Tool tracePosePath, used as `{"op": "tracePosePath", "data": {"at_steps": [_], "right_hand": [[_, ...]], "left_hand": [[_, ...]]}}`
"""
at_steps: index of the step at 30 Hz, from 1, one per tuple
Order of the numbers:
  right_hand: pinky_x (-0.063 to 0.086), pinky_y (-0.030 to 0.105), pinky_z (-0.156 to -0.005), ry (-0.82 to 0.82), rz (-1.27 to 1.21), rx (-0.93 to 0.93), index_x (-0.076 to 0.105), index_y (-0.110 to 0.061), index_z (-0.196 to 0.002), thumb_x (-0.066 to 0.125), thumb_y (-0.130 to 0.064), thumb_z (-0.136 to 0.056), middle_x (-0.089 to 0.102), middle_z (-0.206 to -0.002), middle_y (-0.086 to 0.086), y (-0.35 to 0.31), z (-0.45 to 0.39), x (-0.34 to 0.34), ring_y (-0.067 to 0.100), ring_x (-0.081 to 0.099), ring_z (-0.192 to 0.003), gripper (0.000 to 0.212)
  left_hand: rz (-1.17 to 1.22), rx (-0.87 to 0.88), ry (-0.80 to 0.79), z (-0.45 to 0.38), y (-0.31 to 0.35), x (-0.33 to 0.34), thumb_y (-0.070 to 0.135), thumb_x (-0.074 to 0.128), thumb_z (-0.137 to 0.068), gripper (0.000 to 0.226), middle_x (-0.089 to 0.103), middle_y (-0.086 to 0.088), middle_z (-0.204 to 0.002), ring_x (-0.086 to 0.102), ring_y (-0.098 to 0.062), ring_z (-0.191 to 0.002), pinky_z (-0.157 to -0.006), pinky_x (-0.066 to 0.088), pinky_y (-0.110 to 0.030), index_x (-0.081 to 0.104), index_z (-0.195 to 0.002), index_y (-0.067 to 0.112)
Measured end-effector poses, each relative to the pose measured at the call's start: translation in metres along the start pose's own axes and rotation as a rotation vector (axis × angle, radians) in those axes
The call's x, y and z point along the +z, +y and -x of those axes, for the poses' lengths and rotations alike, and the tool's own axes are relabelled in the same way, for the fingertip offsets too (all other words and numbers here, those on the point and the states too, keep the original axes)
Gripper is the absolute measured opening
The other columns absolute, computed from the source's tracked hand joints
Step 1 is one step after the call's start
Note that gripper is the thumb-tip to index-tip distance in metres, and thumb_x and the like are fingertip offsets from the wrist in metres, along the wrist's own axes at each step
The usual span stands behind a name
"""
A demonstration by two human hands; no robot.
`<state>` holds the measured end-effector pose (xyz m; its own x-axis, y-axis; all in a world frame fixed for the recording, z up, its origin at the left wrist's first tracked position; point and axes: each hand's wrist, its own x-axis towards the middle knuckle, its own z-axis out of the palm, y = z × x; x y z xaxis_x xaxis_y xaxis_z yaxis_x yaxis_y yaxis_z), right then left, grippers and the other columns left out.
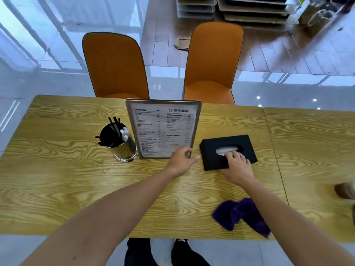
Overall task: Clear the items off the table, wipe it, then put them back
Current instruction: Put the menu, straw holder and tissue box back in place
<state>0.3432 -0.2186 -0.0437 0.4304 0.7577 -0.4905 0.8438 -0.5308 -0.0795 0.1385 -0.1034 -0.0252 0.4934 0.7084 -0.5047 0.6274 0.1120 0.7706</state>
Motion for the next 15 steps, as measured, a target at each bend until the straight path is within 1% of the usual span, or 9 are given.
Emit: {"op": "tracePosePath", "data": {"at_steps": [2, 5, 7, 10, 15], "right_hand": [[0.032, 0.053, -0.115, 0.038, 0.011, -0.030, 0.039, -0.022, -0.149, 0.062, -0.030, -0.095, 0.040, -0.153, 0.009, 0.008, -0.002, 0.002, 0.033, 0.026, -0.147, 0.059], [0.041, 0.049, -0.107, 0.088, 0.020, -0.068, 0.044, -0.022, -0.146, 0.061, -0.025, -0.097, 0.048, -0.144, 0.008, 0.009, -0.006, 0.004, 0.033, 0.035, -0.138, 0.051], [0.043, 0.048, -0.103, 0.084, 0.032, -0.093, 0.043, -0.024, -0.146, 0.060, -0.028, -0.099, 0.049, -0.142, 0.007, 0.008, -0.009, 0.002, 0.033, 0.037, -0.133, 0.051], [0.043, 0.049, -0.101, 0.064, 0.066, -0.117, 0.042, -0.027, -0.147, 0.058, -0.035, -0.100, 0.050, -0.140, 0.006, 0.002, -0.012, 0.001, 0.033, 0.038, -0.133, 0.051], [0.045, 0.050, -0.099, 0.062, 0.068, -0.130, 0.045, -0.025, -0.144, 0.057, -0.038, -0.100, 0.052, -0.137, 0.008, -0.014, -0.012, 0.002, 0.033, 0.040, -0.132, 0.047]], "left_hand": [[0.036, -0.062, -0.003, -0.005, 0.005, 0.026, 0.042, 0.070, -0.091, 0.060, 0.060, -0.006, -0.133, 0.058, -0.020, -0.121, -0.100, 0.049, -0.033, 0.055, -0.141, 0.013], [0.077, -0.135, 0.005, -0.012, 0.010, 0.053, 0.038, 0.068, -0.093, 0.061, 0.059, -0.007, -0.134, 0.057, -0.020, -0.122, -0.097, 0.045, -0.028, 0.051, -0.145, 0.011], [0.085, -0.141, -0.001, -0.016, 0.012, 0.063, 0.034, 0.067, -0.095, 0.059, 0.060, -0.007, -0.132, 0.057, -0.019, -0.122, -0.100, 0.044, -0.030, 0.051, -0.145, 0.009], [0.092, -0.160, 0.016, -0.016, 0.013, 0.069, 0.027, 0.066, -0.096, 0.056, 0.056, -0.008, -0.144, 0.054, -0.021, -0.132, -0.109, 0.043, -0.032, 0.049, -0.146, 0.008], [0.075, -0.166, 0.063, -0.018, 0.007, 0.060, 0.023, 0.064, -0.097, 0.056, 0.053, -0.008, -0.149, 0.051, -0.020, -0.136, -0.108, 0.039, -0.028, 0.046, -0.149, 0.009]]}}
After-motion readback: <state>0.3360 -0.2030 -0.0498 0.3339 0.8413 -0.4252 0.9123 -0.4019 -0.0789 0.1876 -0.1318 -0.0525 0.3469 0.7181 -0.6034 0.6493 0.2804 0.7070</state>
